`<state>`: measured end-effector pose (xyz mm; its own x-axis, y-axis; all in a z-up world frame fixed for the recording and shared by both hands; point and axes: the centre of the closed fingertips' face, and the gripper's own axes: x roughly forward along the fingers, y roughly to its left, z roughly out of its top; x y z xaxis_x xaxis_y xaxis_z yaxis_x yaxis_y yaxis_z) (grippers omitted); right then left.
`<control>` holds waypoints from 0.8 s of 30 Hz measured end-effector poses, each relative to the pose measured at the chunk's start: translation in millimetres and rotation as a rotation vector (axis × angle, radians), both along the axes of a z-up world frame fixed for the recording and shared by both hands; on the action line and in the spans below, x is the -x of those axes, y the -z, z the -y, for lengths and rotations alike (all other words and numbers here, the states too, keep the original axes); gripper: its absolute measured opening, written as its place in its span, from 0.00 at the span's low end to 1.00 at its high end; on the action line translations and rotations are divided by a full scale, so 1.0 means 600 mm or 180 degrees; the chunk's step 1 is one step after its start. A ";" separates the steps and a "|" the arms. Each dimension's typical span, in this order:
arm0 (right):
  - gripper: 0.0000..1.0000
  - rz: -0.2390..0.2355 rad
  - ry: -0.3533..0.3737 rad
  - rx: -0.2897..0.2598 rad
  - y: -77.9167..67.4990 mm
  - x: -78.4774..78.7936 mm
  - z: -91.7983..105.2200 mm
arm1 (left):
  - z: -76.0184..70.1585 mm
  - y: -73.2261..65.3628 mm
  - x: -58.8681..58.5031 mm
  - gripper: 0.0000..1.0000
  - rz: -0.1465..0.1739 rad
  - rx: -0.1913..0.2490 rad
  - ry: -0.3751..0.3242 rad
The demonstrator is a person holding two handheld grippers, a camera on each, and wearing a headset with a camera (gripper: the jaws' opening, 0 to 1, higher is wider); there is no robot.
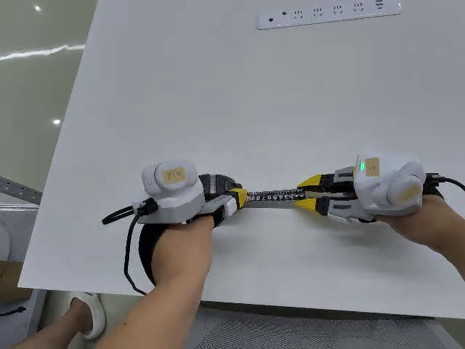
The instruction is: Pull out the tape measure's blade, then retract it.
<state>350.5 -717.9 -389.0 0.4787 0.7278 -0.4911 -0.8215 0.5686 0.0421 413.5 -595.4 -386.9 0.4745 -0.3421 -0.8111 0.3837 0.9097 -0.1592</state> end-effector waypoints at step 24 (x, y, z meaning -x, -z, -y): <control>0.12 -0.0037 -0.0105 -0.0163 -0.001 -0.021 -0.027 | 0.000 0.000 0.000 0.59 -0.0052 0.0021 -0.0035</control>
